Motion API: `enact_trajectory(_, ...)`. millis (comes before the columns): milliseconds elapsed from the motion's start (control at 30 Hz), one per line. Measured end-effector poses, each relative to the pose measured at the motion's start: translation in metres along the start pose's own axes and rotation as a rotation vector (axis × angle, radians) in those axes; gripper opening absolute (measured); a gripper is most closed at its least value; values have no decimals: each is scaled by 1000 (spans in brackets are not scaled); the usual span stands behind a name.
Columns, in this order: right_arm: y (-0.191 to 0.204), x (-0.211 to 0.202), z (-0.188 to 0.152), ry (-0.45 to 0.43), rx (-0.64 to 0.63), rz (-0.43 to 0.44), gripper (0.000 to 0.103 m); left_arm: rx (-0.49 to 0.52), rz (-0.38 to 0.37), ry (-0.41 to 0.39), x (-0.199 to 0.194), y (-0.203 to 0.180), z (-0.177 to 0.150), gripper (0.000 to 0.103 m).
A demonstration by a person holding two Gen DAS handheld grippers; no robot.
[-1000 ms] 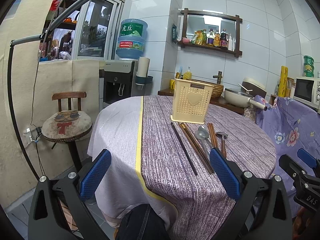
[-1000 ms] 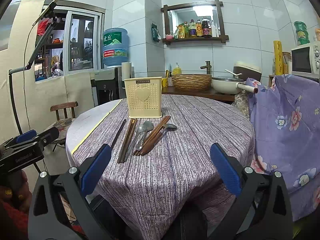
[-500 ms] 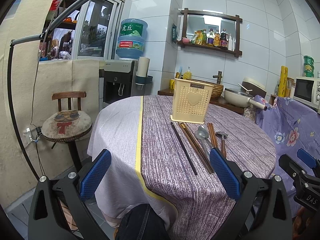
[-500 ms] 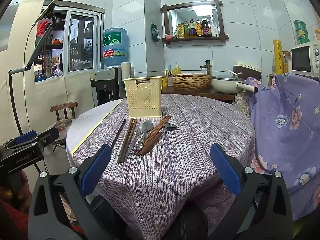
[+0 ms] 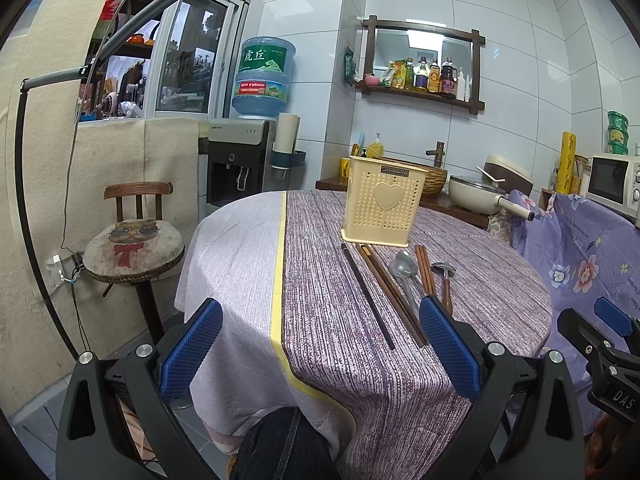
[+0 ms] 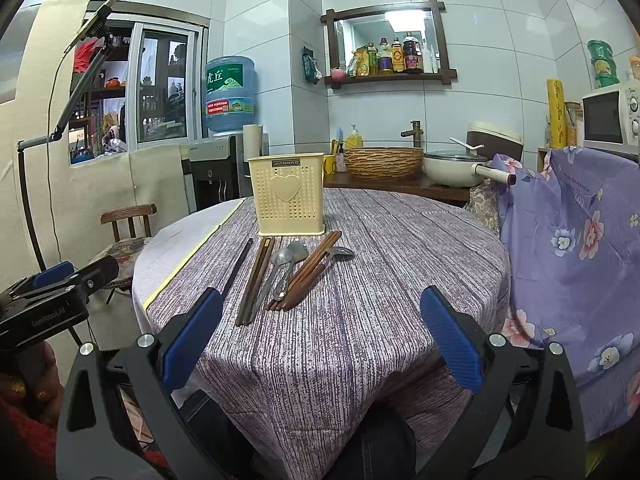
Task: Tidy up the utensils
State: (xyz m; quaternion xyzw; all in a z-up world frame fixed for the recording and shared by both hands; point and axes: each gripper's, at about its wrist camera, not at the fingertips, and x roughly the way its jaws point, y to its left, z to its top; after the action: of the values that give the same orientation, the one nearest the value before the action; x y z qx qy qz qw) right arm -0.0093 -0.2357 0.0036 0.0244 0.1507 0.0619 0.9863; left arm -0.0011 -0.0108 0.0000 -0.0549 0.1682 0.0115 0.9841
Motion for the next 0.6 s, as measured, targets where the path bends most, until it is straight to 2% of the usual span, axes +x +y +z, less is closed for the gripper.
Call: enact_trajectory(600,0,3,-4,5,3,0,98,0,0,1,0,0,0,98)
